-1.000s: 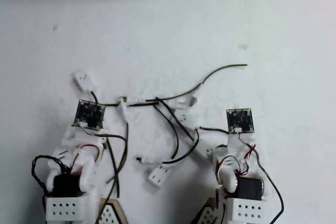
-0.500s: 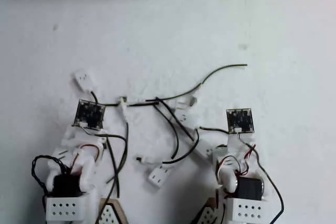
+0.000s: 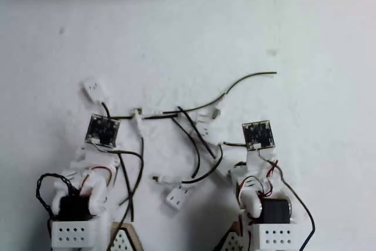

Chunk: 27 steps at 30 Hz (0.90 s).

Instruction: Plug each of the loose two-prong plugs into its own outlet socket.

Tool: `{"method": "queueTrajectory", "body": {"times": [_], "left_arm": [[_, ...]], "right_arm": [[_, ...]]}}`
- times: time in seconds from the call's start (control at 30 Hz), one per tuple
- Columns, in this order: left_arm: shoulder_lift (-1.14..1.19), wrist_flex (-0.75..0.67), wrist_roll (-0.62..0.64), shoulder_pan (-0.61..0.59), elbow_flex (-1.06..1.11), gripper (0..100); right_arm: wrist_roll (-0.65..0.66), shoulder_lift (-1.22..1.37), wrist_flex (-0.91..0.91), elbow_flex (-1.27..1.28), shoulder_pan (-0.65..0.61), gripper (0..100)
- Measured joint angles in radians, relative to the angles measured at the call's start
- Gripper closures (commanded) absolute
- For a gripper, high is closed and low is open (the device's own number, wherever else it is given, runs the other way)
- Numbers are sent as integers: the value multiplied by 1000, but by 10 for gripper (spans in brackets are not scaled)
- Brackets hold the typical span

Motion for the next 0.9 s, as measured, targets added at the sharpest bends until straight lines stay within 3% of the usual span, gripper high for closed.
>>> {"method": "queueTrajectory", "body": {"times": [0.27, 0.7, 0.9], "left_arm": [[0, -192, 0, -43, 0, 976], [0, -216, 0, -183, 0, 976], [0, -216, 0, -184, 0, 976]], "right_arm": [[0, 0, 0, 0, -3, 978], [-3, -8, 9, -311, 121, 978], [292, -9, 9, -407, 118, 981]]}}
